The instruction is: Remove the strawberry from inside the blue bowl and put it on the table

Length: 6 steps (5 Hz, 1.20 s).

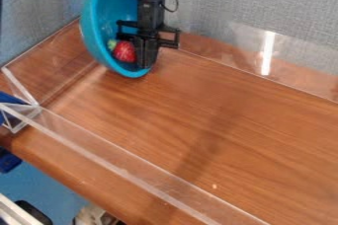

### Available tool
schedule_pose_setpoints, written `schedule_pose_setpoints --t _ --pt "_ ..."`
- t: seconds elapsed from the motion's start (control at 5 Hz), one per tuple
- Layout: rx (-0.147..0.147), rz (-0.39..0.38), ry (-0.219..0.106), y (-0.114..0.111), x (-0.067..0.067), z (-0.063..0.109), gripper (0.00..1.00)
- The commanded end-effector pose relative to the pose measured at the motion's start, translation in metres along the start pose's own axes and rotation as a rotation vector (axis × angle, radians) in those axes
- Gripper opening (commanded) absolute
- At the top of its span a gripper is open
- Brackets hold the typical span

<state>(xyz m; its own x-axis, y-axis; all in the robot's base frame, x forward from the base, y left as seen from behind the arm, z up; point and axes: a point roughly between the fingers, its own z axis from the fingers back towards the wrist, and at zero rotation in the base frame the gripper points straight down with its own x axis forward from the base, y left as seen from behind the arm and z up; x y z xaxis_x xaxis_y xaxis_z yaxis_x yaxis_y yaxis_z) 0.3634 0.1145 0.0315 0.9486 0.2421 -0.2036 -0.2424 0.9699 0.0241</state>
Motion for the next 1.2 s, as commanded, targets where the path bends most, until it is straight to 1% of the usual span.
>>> schedule_pose_setpoints --t 0.0,0.6,1.0 --pt "-0.004 0.009 -0.092 0.009 -0.004 0.038 0.0" --pt "-0.008 -0.033 -0.112 0.007 -0.01 0.055 0.0" --pt "-0.004 -0.053 -0.12 0.006 -0.013 0.062 0.0"
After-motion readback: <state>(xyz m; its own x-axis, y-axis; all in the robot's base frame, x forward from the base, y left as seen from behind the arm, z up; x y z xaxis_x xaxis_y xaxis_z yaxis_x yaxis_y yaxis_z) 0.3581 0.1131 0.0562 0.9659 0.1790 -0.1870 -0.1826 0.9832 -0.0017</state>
